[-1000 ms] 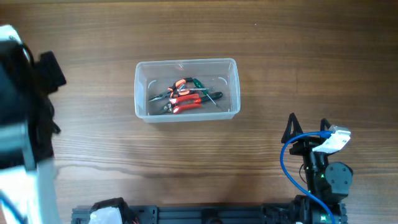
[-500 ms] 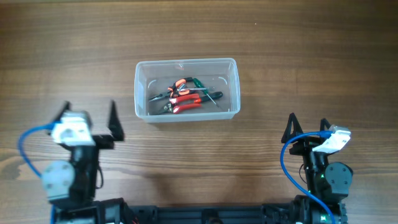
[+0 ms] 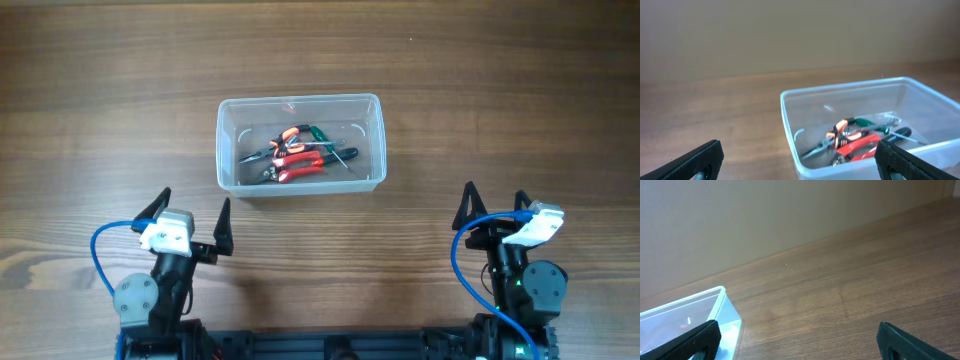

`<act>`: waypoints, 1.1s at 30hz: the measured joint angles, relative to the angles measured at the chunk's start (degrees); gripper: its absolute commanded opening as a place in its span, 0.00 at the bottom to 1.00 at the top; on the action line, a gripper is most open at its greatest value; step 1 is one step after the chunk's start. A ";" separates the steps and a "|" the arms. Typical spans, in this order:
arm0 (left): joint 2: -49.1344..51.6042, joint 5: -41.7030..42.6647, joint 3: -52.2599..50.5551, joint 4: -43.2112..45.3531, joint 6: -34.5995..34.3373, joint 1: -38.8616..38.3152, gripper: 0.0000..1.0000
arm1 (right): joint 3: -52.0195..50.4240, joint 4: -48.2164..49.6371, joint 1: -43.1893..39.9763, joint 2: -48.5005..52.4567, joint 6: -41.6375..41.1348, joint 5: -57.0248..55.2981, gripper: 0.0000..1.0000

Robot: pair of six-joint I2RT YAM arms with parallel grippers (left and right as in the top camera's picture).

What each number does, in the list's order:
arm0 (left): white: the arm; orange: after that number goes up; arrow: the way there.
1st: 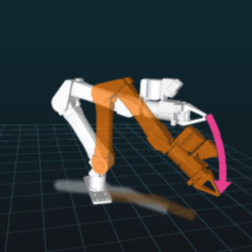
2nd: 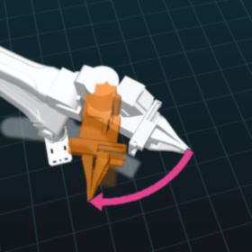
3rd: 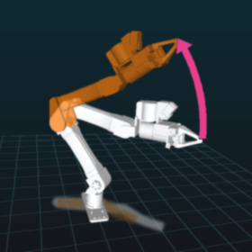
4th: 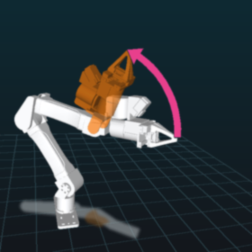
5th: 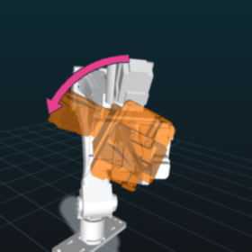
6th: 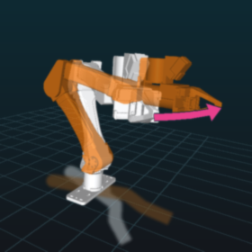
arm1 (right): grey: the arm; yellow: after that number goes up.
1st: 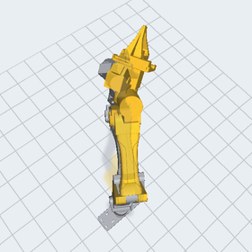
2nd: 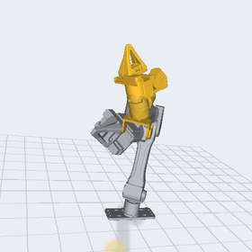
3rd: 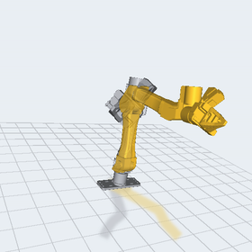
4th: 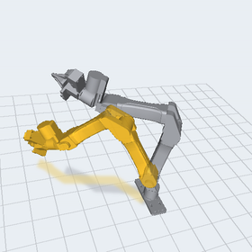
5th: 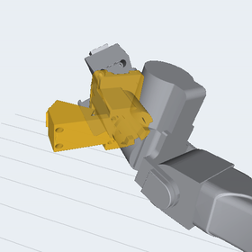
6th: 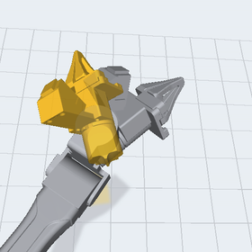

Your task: Pack container

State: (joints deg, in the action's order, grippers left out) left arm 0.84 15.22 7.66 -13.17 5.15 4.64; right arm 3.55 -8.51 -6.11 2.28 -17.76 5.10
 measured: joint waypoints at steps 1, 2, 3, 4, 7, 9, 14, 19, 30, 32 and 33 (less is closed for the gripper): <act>0.00 -0.28 -0.35 -0.09 0.02 -0.20 1.00 | 0.00 0.00 0.00 0.00 0.00 0.00 1.00; 0.00 -0.63 -0.87 -0.28 0.02 -0.37 1.00 | 0.00 0.00 0.00 0.00 0.00 0.00 1.00; 0.00 -0.81 -1.22 -0.48 0.00 -0.42 1.00 | 0.00 0.00 0.00 0.00 0.00 0.00 1.00; 0.00 -0.87 -1.55 -0.74 0.00 -0.42 1.00 | 0.00 0.00 0.00 0.00 0.00 0.02 1.00; 0.00 -1.27 -2.21 -1.86 0.00 -0.42 1.00 | 0.00 0.00 0.00 0.00 0.00 0.02 1.00; 0.00 -1.29 -2.29 -1.86 0.00 -0.42 1.00 | 0.00 0.00 0.00 0.00 -0.02 0.00 1.00; 0.00 -1.46 -2.29 -1.86 0.00 -0.42 1.00 | 0.00 0.00 0.00 0.00 0.00 0.00 1.00; 0.00 -1.46 -2.29 -1.86 0.00 -0.42 1.00 | 0.00 0.00 0.00 0.00 0.00 0.02 1.00; 0.00 -1.49 -2.29 -1.86 0.00 -0.42 1.00 | 0.00 0.00 0.00 0.00 0.00 0.02 1.00; 0.00 -1.49 -2.29 -1.86 0.00 -0.42 1.00 | 0.00 0.00 0.00 0.00 0.00 0.02 1.00; 0.00 -1.49 -2.29 -1.86 0.00 -0.42 1.00 | 0.00 0.00 0.00 0.00 0.00 0.02 1.00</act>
State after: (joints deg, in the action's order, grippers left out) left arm 0.84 13.74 5.37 -15.03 5.15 4.23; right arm 3.55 -8.51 -6.11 2.28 -17.76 5.13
